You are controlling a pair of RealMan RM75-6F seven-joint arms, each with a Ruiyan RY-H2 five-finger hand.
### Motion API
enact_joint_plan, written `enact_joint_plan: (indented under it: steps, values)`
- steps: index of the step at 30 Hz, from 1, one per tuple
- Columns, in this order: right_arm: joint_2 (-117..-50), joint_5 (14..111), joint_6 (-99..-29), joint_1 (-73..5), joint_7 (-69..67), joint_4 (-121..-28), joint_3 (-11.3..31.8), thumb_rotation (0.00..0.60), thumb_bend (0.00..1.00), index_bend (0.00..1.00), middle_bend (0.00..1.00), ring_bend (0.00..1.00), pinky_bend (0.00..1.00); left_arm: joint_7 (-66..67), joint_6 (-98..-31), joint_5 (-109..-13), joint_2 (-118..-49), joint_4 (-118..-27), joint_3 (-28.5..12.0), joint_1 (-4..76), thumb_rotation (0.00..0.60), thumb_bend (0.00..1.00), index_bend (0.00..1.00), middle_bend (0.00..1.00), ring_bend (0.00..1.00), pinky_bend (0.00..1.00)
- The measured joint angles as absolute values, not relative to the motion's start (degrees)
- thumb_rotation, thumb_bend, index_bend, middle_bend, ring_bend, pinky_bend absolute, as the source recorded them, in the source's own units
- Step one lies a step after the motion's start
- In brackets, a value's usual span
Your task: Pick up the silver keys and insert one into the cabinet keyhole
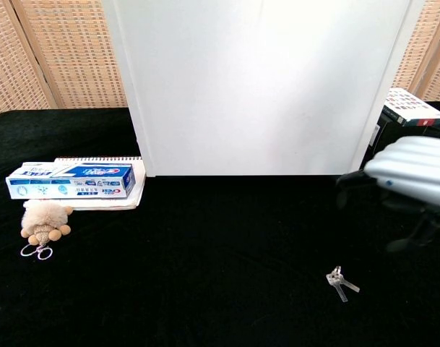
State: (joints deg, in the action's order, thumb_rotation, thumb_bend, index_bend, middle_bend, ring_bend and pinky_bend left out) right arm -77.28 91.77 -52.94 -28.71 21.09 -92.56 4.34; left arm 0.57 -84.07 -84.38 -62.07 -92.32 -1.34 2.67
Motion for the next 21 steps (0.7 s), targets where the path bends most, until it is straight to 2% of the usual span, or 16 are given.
enact_joint_plan:
  steps: [13, 21]
  values:
    - [-85.42, 87.39, -48.56, -32.41, 19.55, -87.53, 3.57, 0.600, 0.50, 0.52, 0.97, 0.97, 1.00, 0.61, -83.80, -84.22, -62.17, -92.18, -1.26, 2.84, 0.600, 0.00, 0.00, 0.00, 0.00, 0.00]
    - [-88.54, 85.93, -48.58, -33.08, 21.85, -84.50, 2.42, 0.600, 0.51, 0.53, 0.97, 0.97, 1.00, 0.21, -83.53, -84.15, -62.03, -92.11, -1.22, 2.94, 0.600, 0.00, 0.00, 0.00, 0.00, 0.00]
